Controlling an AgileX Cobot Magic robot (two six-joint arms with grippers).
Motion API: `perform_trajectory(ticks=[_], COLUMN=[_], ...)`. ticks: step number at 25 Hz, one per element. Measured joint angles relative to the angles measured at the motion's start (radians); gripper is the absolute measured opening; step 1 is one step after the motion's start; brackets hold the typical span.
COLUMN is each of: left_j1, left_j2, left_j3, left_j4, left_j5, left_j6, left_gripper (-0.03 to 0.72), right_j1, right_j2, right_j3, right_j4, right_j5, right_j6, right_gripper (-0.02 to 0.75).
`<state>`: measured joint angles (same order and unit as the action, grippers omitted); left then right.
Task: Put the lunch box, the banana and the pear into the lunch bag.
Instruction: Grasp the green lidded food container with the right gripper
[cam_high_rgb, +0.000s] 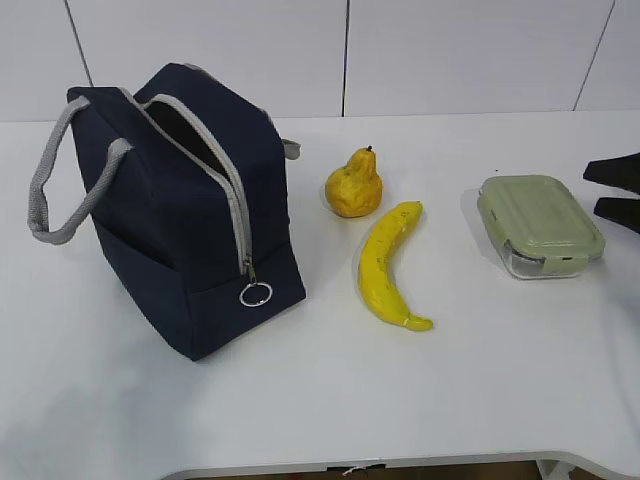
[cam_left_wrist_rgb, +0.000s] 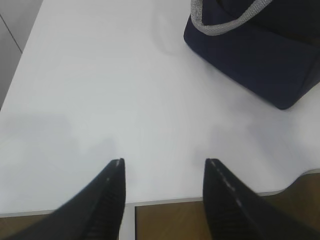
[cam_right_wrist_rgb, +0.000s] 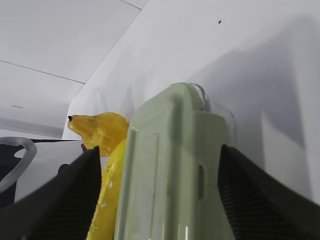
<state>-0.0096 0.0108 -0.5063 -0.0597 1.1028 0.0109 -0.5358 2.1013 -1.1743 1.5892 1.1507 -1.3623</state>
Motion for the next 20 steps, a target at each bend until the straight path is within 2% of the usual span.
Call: perform_trajectory(ticks=[20], left_j1=[0.000], left_j2=[0.000], left_j3=[0.000], left_j4=[0.000], left_j5=[0.000], left_j6=[0.000], left_gripper=[0.361], right_j1=[-0.024], right_j2=[0.088], right_j3=[-0.002], right_j4=[0.057], right_j5=[0.004], right_j6=[-0.041], right_gripper=[0.587])
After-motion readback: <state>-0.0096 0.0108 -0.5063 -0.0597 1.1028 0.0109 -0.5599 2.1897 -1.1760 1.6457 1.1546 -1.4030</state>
